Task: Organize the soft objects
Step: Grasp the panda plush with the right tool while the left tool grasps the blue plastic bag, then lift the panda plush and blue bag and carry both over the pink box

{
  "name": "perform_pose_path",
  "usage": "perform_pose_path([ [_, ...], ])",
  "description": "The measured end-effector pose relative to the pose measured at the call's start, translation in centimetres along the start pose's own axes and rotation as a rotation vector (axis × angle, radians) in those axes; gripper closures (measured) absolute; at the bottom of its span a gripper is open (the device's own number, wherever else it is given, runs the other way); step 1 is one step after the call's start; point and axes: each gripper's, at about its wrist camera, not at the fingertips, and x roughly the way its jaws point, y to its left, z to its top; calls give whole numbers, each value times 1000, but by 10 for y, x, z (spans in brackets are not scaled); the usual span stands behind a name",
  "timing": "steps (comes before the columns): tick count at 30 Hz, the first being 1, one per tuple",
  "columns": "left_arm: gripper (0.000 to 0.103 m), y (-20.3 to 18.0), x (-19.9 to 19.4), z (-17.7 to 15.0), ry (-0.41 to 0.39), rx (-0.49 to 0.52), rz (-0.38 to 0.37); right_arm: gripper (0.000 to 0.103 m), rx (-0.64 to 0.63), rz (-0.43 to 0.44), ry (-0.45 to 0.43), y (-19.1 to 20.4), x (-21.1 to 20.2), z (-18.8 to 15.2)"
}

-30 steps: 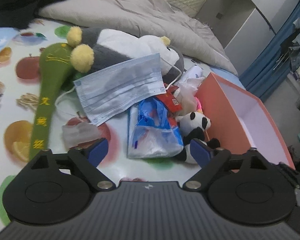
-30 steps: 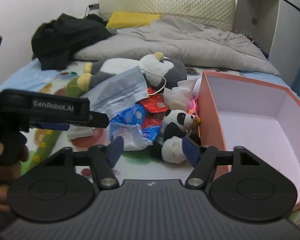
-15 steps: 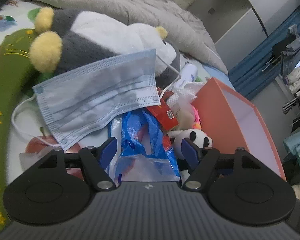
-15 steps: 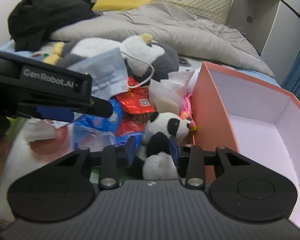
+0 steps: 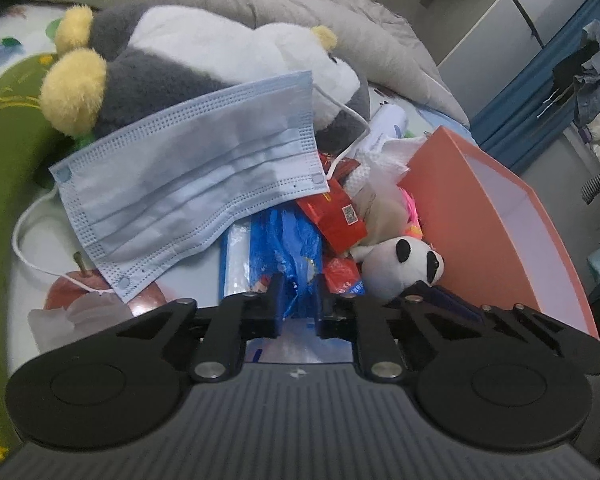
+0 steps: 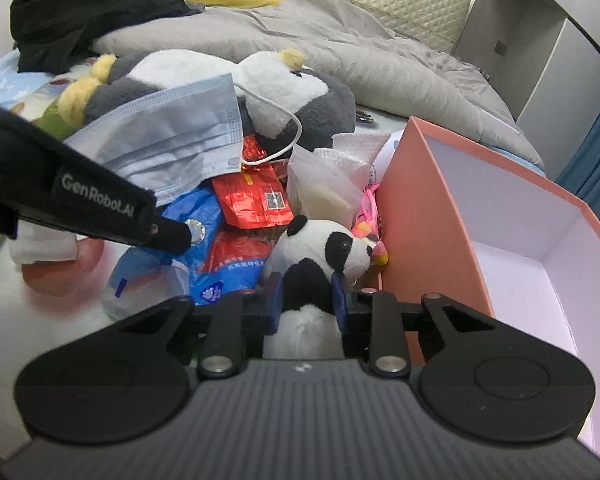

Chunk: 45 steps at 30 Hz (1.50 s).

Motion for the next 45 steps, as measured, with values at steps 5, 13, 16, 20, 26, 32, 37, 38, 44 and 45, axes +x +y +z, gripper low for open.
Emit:
perform_pose_path([
  [5, 93, -8, -20, -7, -24, 11, 15, 74, 13, 25, -13, -2, -18, -2],
  [13, 94, -16, -60, -36, -49, 27, 55, 74, 86, 104, 2, -7, -51, -14],
  [16, 94, -18, -73, -50, -48, 26, 66, 74, 110, 129, 13, -8, -61, -23],
  [20, 94, -17, -91, -72, -39, 31, 94, 74, 157, 173, 33, -10, -71, -36],
  [26, 93, -12, -104, -96, -7, 10, 126, 73, 222, 209, 81, -10, -73, -57],
  [32, 62, -9, -100, -100, 13, -31, 147, 67, 239, 214, 99, -11, -72, -58],
  [37, 55, -12, -94, -96, 8, -38, 152, 58, 252, 207, 124, -15, -67, -61],
  [38, 53, -13, -91, -96, 11, -37, 161, 58, 257, 210, 131, -16, -66, -62],
  [44, 52, -18, -77, -98, 12, -20, 193, 59, 279, 231, 146, -17, -60, -69],
  [45, 52, -19, -77, -98, 6, -17, 200, 59, 285, 235, 147, -17, -58, -69],
])
